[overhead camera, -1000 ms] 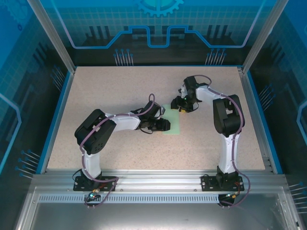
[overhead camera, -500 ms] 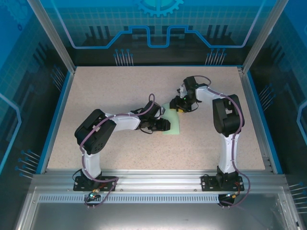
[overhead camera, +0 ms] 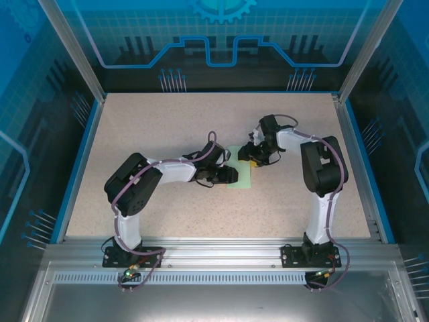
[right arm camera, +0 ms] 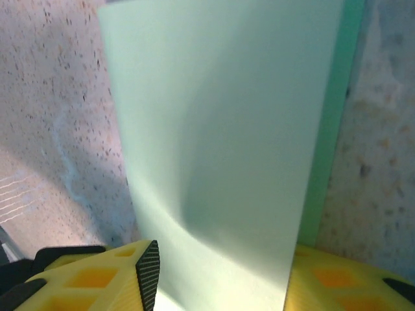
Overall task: Fold a paper plane with a square sheet of paper (fold left side to right side)
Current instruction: Fold the triangle a second time at the center of the table.
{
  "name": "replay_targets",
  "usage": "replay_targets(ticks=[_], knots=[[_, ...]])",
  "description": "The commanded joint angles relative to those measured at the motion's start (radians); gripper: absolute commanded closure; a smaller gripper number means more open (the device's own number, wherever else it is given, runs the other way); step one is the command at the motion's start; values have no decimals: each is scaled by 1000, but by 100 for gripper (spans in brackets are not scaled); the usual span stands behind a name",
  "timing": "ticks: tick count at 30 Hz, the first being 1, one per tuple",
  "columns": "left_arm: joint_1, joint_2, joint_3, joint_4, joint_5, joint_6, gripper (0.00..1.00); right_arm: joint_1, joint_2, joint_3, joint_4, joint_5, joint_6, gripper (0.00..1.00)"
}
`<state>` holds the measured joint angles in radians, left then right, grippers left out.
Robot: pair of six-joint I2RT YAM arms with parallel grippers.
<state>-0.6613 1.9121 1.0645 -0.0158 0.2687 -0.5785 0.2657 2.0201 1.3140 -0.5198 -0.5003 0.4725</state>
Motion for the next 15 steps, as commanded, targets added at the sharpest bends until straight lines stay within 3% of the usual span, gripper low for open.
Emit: replay_targets(ticks=[1, 10, 15], knots=[[-11, -10, -8, 9, 13, 1, 51, 5, -66, -38, 31, -42, 34, 51], [-14, -218, -135, 143, 8, 103, 43, 9, -87, -78, 30, -50, 67, 53], [-94, -338, -182, 111, -104, 257, 36, 13, -130, -76, 22, -79, 107, 53]])
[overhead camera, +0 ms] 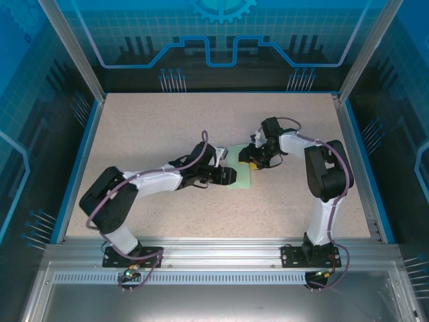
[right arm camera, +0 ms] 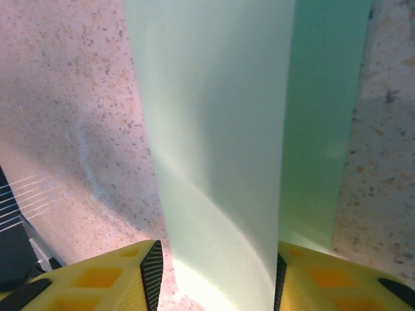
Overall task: Fold a paper plane with a square sheet of paper (fold left side to right side)
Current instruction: Fold the triangle a second time at the center of the table.
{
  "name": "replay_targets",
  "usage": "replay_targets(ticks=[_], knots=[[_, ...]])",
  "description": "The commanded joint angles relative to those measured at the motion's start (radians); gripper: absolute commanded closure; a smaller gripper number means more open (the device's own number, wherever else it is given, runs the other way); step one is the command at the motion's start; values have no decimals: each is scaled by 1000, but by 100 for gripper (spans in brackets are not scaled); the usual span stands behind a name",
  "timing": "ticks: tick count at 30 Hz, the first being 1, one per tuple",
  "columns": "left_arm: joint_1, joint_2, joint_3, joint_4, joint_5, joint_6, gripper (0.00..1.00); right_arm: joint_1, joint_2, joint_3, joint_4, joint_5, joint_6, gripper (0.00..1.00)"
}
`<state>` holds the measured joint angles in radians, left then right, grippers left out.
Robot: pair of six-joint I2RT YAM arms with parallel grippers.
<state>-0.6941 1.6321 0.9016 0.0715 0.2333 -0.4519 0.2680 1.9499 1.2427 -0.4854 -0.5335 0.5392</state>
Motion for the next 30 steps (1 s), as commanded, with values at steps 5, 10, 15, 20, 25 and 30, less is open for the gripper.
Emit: replay_targets(ticks=[5, 10, 15, 20, 25, 30], knots=[[-191, -53, 29, -70, -245, 212, 32, 16, -98, -8, 0, -78, 98, 53], [-259, 17, 91, -98, -364, 217, 27, 22, -98, -10, 15, -90, 129, 54], [-290, 110, 201, -183, -475, 220, 25, 32, -90, -8, 25, -108, 146, 54], [-316, 200, 306, -286, -612, 226, 24, 39, -88, -8, 25, -102, 150, 54], [-333, 282, 393, -370, -711, 230, 25, 43, -87, -9, 28, -98, 155, 54], [-344, 324, 445, -414, -767, 238, 30, 47, -86, -11, 27, -94, 156, 54]])
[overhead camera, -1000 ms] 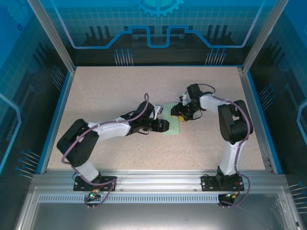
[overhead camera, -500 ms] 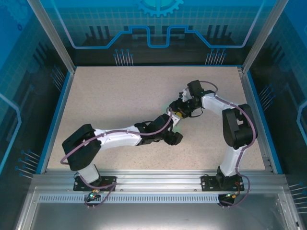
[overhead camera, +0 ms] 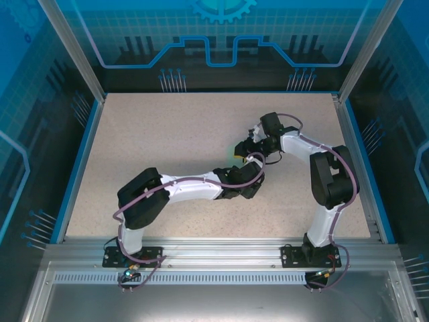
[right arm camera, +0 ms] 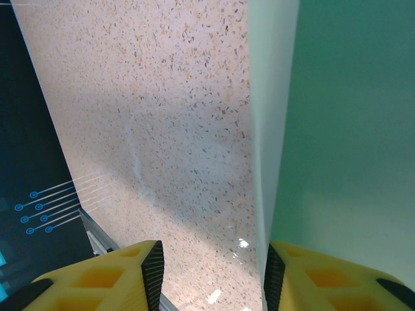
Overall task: Fold a paper plane with a square sheet of paper (fold left side to right side)
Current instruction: Fold the triangle a second time at the center of the table.
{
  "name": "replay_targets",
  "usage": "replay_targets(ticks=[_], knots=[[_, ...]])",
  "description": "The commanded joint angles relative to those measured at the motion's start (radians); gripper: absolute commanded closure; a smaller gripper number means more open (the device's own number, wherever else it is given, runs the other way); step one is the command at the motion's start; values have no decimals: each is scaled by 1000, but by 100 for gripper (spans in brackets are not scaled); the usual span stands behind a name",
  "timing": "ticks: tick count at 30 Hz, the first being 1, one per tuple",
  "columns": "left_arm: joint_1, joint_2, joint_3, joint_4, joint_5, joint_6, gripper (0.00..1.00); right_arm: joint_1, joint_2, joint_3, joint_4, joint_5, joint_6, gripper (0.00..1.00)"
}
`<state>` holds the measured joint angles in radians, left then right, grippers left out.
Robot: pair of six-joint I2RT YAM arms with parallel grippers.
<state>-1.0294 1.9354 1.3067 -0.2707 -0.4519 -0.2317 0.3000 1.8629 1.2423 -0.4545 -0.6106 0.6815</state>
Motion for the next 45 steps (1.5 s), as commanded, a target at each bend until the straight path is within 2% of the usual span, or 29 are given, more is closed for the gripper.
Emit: replay_targets(ticks=[1, 12, 24, 30, 39, 45], knots=[[-10, 22, 40, -73, -87, 19, 32, 15, 3, -13, -4, -16, 13, 54], [-17, -17, 14, -56, -71, 43, 70, 17, 12, -4, -30, 10, -5, 54], [-15, -30, 20, -69, -44, 41, 96, 18, 18, 12, -50, 23, -36, 54], [4, -54, -5, -61, 6, 18, 100, 6, -20, 28, -65, 44, -60, 52], [38, -98, -60, -12, 104, -1, 100, -94, -132, 45, -81, 85, -68, 23], [72, -120, -82, 17, 189, -20, 100, -175, -246, -45, -78, 136, -110, 24]])
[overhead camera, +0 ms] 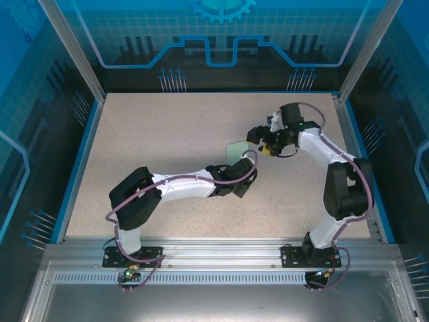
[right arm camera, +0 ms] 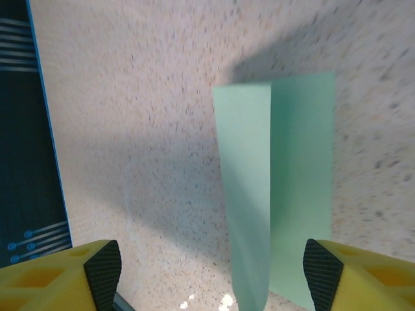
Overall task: Fold a paper plane with a square sheet of paper (fold left side to right side)
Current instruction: Fold the triangle a second time at the center of the table.
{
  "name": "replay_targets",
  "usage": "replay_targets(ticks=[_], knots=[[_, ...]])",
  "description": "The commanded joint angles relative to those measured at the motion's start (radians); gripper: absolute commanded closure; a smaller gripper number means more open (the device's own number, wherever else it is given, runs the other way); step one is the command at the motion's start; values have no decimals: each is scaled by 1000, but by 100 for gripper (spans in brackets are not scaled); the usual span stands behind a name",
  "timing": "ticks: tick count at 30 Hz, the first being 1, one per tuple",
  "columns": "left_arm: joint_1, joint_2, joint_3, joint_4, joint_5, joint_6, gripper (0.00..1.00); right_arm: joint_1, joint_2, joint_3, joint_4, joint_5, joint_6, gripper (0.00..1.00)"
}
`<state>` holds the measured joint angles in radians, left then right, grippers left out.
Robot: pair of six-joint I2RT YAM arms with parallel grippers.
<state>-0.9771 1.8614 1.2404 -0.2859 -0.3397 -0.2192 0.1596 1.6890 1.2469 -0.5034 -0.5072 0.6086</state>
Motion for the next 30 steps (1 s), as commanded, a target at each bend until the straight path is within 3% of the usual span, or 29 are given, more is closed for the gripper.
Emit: replay_targets(ticks=[1, 8, 12, 16, 22, 30], knots=[[29, -51, -21, 38, 96, -39, 100, -44, -92, -73, -24, 33, -51, 28], [112, -70, -47, 65, 258, -57, 100, -31, -182, -316, 78, -47, -84, 67], [151, -70, -62, 79, 335, -60, 100, 40, -181, -444, 171, -54, -56, 79], [180, -67, -72, 85, 372, -55, 100, 107, -147, -488, 245, -25, -15, 84], [204, -59, -63, 64, 385, -26, 100, 184, -61, -424, 233, 42, -18, 86], [223, -24, -20, 15, 372, 23, 100, 219, 7, -384, 202, 130, -23, 86]])
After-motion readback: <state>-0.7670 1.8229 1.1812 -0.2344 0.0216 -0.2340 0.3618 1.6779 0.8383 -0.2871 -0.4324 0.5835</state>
